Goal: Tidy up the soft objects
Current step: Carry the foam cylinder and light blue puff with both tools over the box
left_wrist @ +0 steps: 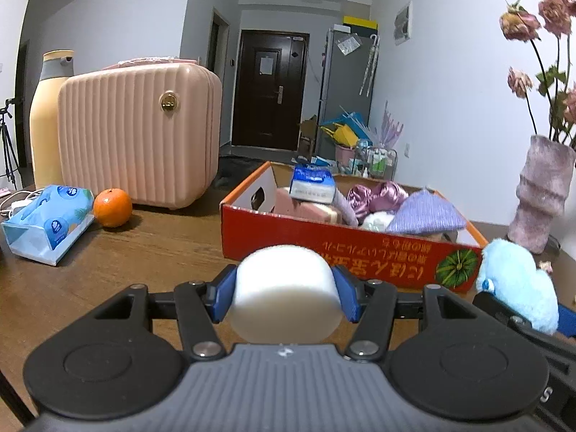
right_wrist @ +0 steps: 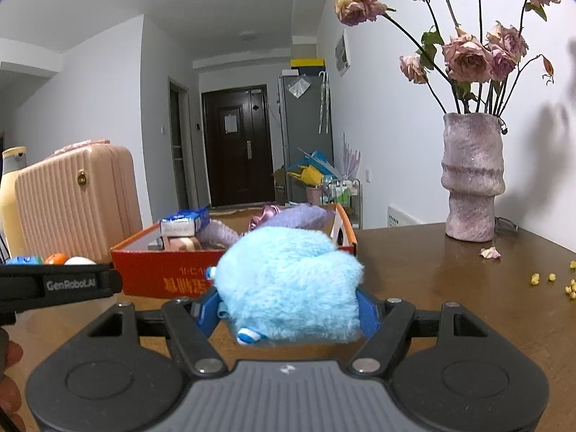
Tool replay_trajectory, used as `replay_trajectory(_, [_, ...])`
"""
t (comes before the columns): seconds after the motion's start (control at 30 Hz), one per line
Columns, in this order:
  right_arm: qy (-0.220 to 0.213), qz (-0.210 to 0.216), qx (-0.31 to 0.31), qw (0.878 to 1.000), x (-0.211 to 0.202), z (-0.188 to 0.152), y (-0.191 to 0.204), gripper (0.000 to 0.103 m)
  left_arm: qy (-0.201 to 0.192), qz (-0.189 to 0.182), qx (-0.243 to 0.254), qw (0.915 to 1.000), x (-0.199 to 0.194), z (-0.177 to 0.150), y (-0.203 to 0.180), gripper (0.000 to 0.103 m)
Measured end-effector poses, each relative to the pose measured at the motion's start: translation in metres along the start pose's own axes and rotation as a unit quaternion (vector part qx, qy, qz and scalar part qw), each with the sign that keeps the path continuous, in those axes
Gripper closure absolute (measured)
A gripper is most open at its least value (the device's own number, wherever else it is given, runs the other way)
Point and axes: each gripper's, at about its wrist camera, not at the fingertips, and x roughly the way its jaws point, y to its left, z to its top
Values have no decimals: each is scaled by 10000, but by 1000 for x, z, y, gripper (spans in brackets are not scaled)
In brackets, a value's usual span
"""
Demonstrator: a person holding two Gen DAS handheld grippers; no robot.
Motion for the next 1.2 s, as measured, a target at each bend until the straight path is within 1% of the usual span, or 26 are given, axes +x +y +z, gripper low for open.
replay_trajectory(0.17, [-115,14,15,9999,8,5,3,31,-44,-31,-152,9999,8,9,-1,44])
replay_trajectory(0.33, [-306,19,8,9995,18,11,4,31,-194,-41,-234,9995,15,19,-4,44])
replay_trajectory(0.5, [-435,34,-33,9990,28,15,5,31,-214,-64,-301,9993,25,25,-5,44])
replay_trajectory(0.7, [-568,55,-150,9983,38,20,7,31,-257,-58,-317,9992,35,30,-7,44])
replay_trajectory(1.2, [-744,33,-302,9968,62,29,8,31,-372,-83,-283,9989,55,42,-16,44])
